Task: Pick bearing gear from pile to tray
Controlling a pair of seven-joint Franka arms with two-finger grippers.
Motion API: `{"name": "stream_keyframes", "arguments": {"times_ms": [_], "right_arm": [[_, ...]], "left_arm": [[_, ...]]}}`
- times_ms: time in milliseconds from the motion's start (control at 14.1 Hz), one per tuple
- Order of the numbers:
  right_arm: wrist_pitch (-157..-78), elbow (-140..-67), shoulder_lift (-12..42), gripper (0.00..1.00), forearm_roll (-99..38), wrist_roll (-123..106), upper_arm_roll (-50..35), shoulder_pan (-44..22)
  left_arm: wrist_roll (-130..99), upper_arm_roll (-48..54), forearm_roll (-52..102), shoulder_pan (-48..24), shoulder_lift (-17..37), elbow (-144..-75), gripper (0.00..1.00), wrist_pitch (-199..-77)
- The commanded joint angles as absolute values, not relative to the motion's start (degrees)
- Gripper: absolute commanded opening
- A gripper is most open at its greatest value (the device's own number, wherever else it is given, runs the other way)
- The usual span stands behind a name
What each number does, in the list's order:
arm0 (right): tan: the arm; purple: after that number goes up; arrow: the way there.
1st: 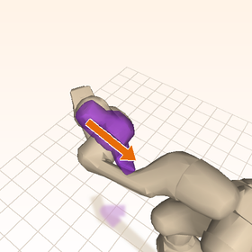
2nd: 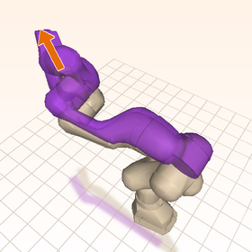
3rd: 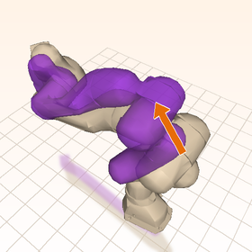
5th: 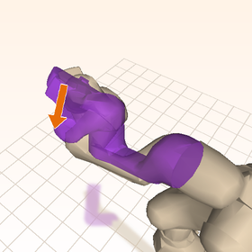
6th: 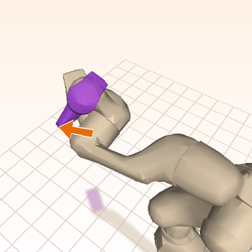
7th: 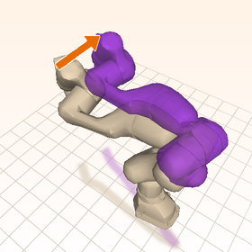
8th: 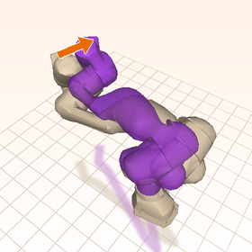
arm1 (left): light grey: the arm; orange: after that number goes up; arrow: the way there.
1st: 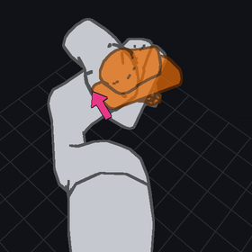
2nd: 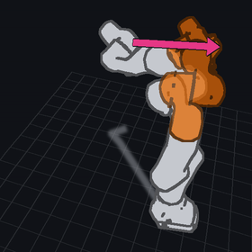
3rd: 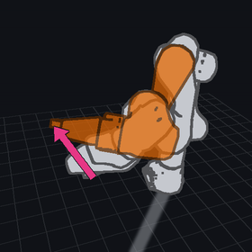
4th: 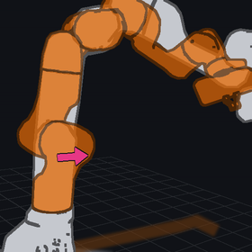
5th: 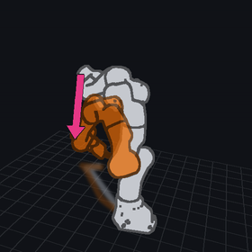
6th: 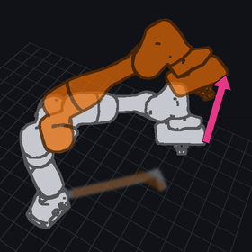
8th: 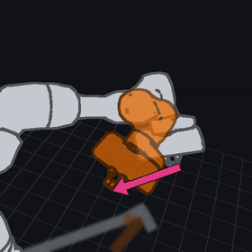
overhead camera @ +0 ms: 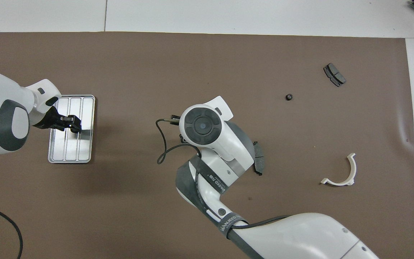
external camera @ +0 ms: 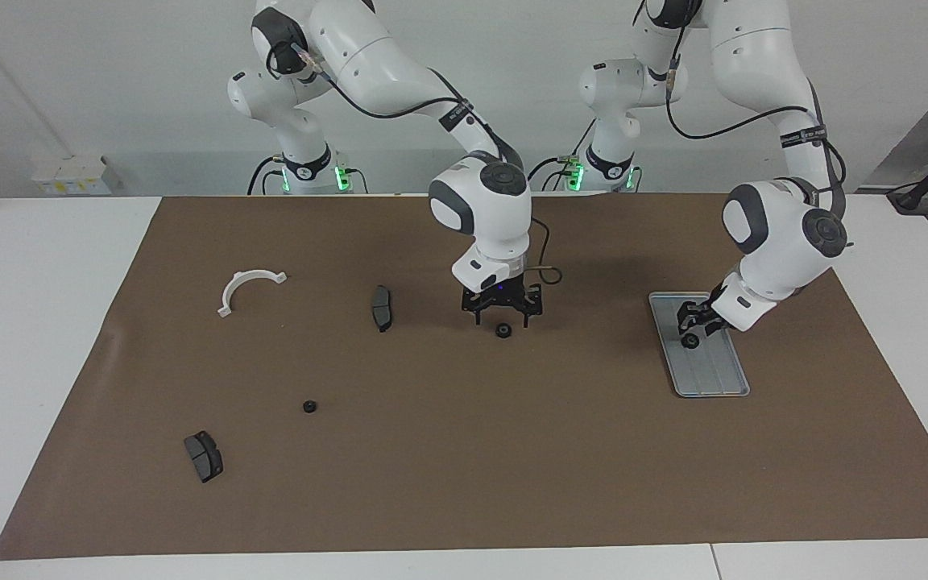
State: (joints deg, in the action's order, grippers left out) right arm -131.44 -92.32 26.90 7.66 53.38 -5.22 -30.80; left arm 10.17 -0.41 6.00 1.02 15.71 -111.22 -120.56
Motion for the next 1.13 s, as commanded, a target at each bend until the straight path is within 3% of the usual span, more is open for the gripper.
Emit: {"name": "stream_keyframes", "arguments": {"times_ms": [0, 567, 1064], "right_arm": [[-131.48, -94.57, 22.42, 1.00, 8.00, 51.16, -5.98, -24.02], [-130.51, -95.44, 21.97, 1.00, 7.56, 27.38, -6.06, -8.54], [-134.20, -93.87, 28.29, 1.00, 7.56, 19.51, -5.98, -3.08]], "left_arm": [[7.14, -0.35, 6.94, -2.26, 14.77, -110.31, 0.60, -120.15], [-25.73, -0.09, 6.94, -22.39, 11.86, -110.30, 0.59, -121.45], [-33.57, -0.09, 7.91, -31.37, 17.83, -110.74, 0.55, -136.48]]}}
